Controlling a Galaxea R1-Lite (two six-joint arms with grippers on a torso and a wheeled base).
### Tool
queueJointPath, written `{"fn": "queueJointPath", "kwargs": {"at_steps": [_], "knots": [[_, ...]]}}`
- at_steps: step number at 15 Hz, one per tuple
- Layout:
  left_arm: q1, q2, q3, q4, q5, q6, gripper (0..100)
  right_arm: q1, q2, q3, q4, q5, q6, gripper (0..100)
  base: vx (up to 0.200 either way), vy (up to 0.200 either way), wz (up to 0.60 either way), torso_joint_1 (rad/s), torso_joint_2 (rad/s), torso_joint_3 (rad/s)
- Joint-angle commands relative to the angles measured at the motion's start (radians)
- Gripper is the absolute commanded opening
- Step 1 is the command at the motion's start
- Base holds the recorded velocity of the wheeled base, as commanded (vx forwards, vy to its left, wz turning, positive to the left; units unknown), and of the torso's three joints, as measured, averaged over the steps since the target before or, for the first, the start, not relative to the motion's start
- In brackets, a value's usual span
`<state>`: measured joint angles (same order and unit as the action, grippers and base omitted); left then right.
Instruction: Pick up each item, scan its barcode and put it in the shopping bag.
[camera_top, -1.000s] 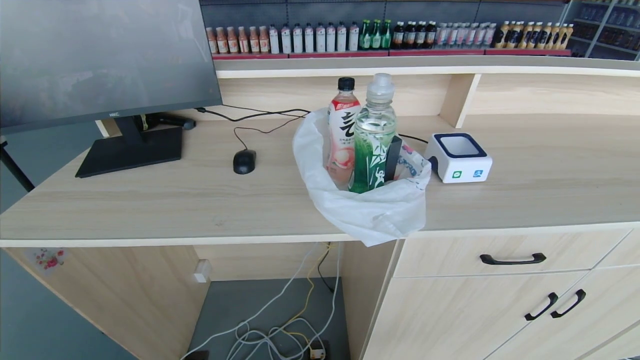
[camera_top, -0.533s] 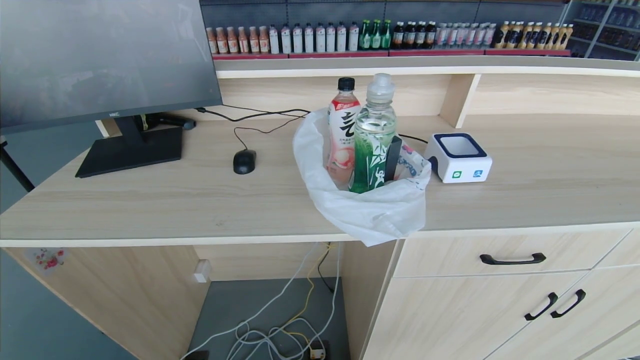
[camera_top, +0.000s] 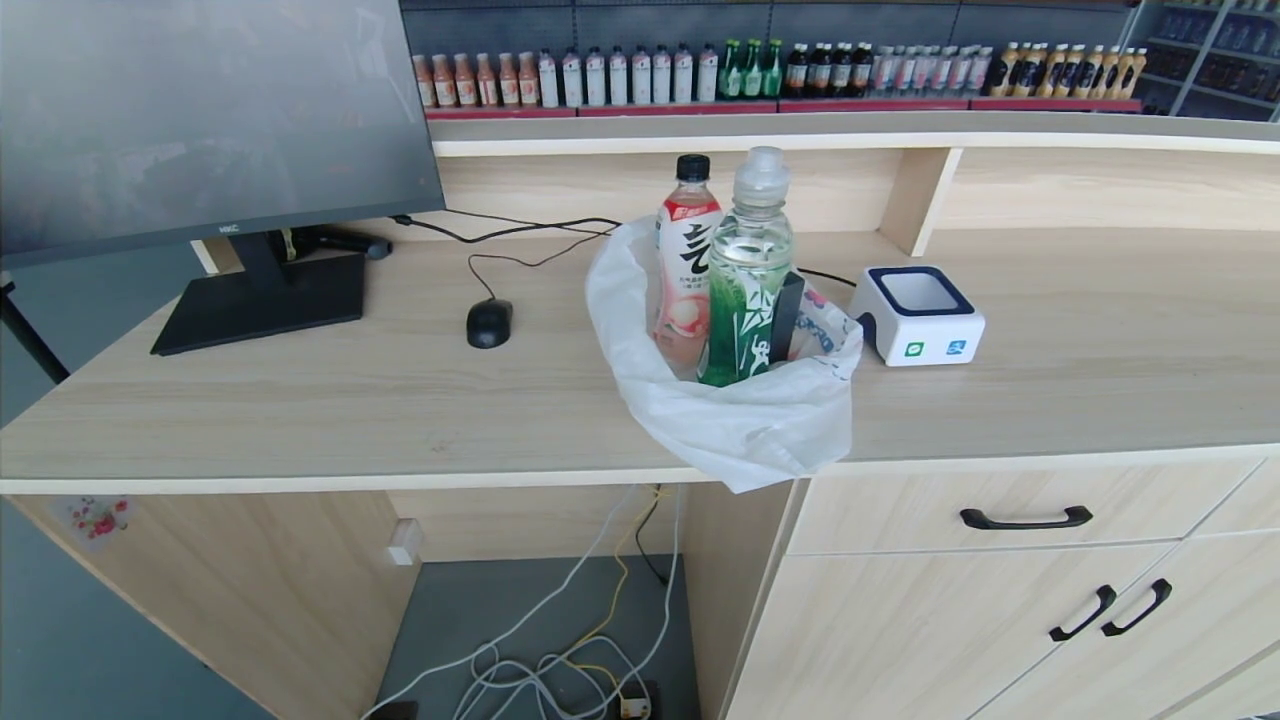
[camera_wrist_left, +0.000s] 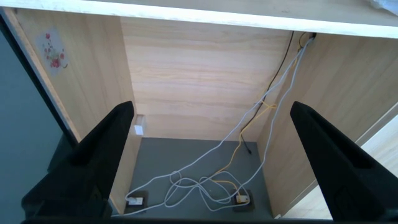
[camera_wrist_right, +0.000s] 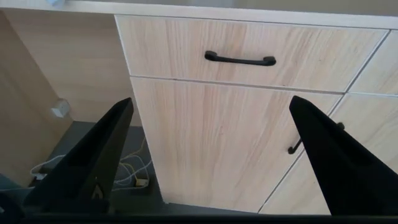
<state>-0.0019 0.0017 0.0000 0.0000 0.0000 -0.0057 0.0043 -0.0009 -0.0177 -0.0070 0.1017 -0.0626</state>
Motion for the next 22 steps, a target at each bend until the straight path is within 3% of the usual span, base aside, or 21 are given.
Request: {"fn": "queueJointPath", "kwargs": {"at_steps": [1,20,22], "knots": [[0.000,0.000,0.000,0.000,-0.002,0.000,100,0.000,0.002,0.001,-0.001,0.000,0.000,100,0.000,0.000,0.00,0.000,0.00,0.000],[0.000,0.000,0.000,0.000,0.000,0.000,100,0.000,0.002,0.010,-0.022,-0.002,0.000,100,0.000,-0.189,0.00,0.002,0.00,0.002],[0.000,0.000,0.000,0.000,0.000,0.000,100,0.000,0.002,0.010,-0.022,-0.004,-0.003,100,0.000,0.000,0.00,0.000,0.00,0.000]]}}
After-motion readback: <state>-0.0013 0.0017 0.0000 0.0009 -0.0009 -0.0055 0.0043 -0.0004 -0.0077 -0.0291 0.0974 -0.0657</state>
